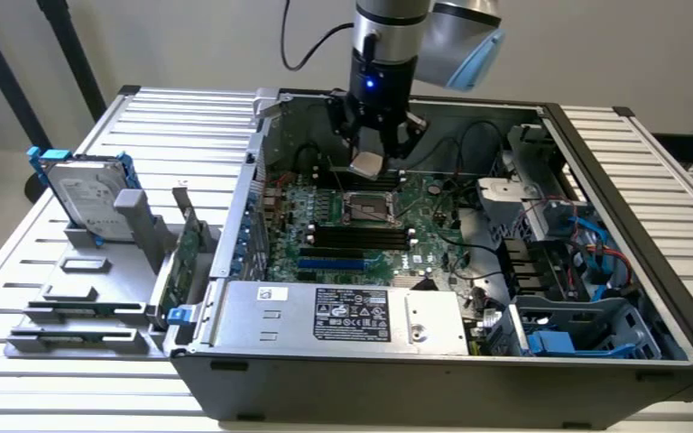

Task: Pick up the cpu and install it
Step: 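Place the cpu into insertion slot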

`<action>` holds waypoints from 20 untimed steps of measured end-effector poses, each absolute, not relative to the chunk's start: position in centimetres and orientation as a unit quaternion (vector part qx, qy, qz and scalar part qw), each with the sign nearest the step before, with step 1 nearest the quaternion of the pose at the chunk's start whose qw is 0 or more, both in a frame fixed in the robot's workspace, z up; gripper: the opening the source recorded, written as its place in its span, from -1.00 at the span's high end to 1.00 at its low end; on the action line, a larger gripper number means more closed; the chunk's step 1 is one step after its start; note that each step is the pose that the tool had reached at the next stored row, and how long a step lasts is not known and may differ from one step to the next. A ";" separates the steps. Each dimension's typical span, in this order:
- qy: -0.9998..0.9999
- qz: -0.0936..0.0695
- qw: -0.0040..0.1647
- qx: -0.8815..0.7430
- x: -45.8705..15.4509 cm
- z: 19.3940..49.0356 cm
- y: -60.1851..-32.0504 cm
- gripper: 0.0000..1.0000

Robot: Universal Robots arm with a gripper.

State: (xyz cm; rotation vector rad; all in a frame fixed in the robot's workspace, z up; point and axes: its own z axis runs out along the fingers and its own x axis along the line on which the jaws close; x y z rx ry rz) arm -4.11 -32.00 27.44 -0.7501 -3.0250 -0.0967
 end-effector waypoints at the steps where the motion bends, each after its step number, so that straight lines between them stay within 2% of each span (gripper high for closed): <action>1: -0.968 -0.031 0.011 -0.249 -4.1 27.4 -32.0 -0.09; 20: -0.910 -0.033 0.006 -0.413 -4.1 26.7 -32.0 -0.09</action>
